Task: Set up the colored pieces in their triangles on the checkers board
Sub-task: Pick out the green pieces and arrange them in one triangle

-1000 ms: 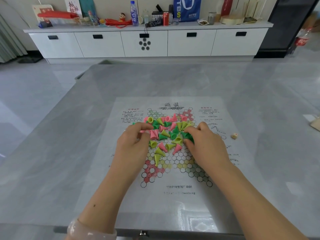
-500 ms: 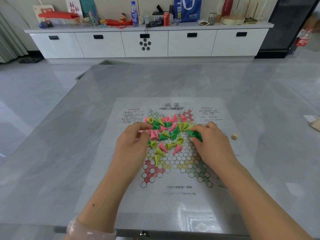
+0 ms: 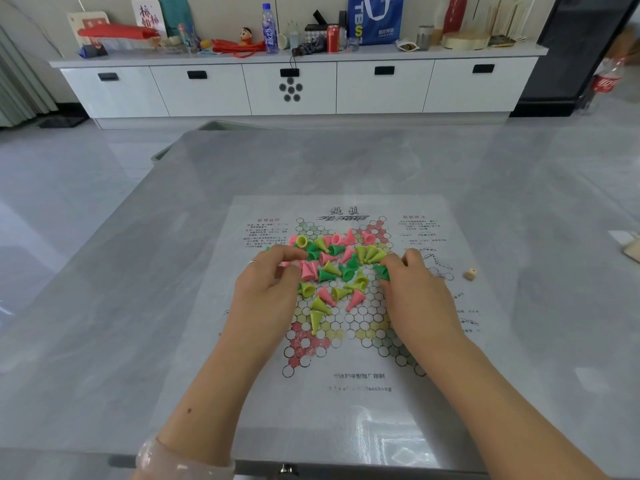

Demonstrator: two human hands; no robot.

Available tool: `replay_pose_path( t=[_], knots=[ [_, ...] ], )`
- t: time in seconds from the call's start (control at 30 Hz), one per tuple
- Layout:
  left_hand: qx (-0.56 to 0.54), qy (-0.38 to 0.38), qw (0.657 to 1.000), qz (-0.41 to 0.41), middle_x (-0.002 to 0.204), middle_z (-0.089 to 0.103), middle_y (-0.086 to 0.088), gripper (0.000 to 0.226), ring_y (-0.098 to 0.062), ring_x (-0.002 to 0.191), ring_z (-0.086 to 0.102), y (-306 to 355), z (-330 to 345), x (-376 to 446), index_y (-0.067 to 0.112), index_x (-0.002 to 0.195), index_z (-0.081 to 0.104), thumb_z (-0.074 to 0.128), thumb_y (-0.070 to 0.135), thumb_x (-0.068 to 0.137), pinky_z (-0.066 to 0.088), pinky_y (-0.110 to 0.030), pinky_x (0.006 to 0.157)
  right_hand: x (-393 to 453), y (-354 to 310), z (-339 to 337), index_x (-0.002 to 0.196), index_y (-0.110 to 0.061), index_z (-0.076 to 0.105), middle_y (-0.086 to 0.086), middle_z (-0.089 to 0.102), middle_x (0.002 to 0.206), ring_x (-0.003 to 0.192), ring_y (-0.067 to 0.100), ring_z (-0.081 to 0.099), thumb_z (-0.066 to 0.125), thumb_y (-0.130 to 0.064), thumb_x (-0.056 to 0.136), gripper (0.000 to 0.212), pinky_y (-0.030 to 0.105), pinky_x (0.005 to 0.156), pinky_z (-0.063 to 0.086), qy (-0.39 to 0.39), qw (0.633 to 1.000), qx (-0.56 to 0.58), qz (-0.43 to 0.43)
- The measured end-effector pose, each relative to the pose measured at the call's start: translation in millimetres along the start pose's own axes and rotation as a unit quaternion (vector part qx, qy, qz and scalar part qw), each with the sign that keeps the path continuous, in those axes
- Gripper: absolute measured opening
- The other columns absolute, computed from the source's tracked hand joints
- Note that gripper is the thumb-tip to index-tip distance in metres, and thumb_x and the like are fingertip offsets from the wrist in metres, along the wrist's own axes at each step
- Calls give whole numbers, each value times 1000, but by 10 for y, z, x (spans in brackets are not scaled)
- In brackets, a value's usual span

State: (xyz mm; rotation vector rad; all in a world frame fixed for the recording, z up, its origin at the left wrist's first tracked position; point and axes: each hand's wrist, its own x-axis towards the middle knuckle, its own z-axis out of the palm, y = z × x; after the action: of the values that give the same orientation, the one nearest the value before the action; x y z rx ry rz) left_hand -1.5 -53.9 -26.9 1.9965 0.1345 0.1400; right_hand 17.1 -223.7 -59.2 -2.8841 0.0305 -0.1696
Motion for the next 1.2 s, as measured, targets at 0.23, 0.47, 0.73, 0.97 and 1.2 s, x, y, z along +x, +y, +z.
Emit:
replay_pose_path(
  t=[0.23, 0.47, 0.73, 0.97, 1.2],
  knots=[
    [-24, -9, 1000, -1, 79, 62, 6, 25, -10, 64, 46, 10, 5, -10, 33, 92, 61, 40, 18, 92, 34, -3, 41, 23, 100, -82, 122, -16, 51, -2, 41, 101, 78, 13, 43, 48, -19, 92, 30, 22, 71, 33, 5, 991, 130, 5],
    [-36, -12, 999, 6, 86, 64, 7, 28, -14, 74, 52, 31, 41, -10, 35, 86, 60, 40, 16, 93, 36, 0, 47, 72, 186, -134, 118, -17, 56, 4, 53, 113, 92, 7, 38, 52, -21, 90, 28, 15, 76, 25, -1, 976, 214, 35],
    [-139, -49, 988, -37, 96, 67, 2, 27, -10, 83, 64, 153, 236, -101, 25, 93, 62, 36, 20, 96, 52, -23, 77, -63, -167, -373, 116, -25, 58, -10, 50, 100, 84, -3, 46, 56, -19, 87, 29, 10, 79, 36, 59, 946, 312, -63],
    [-622, -187, 691, -318, 81, 67, -12, 43, -22, 67, 69, 233, 252, -102, 3, 97, 61, 27, 29, 98, 58, -32, 57, -205, -409, -355, 113, -28, 59, -11, 46, 99, 84, -9, 42, 62, -17, 83, 32, -4, 74, 28, 6, 940, 299, -163],
    [-663, -170, 640, -349, 70, 65, -19, 40, -30, 61, 68, 218, 260, -56, -1, 85, 58, 30, 24, 97, 57, -39, 51, -233, -406, -433, 110, -31, 61, -11, 51, 100, 78, 2, 53, 67, -18, 78, 35, 16, 73, 45, -9, 919, 357, -168]
  ],
)
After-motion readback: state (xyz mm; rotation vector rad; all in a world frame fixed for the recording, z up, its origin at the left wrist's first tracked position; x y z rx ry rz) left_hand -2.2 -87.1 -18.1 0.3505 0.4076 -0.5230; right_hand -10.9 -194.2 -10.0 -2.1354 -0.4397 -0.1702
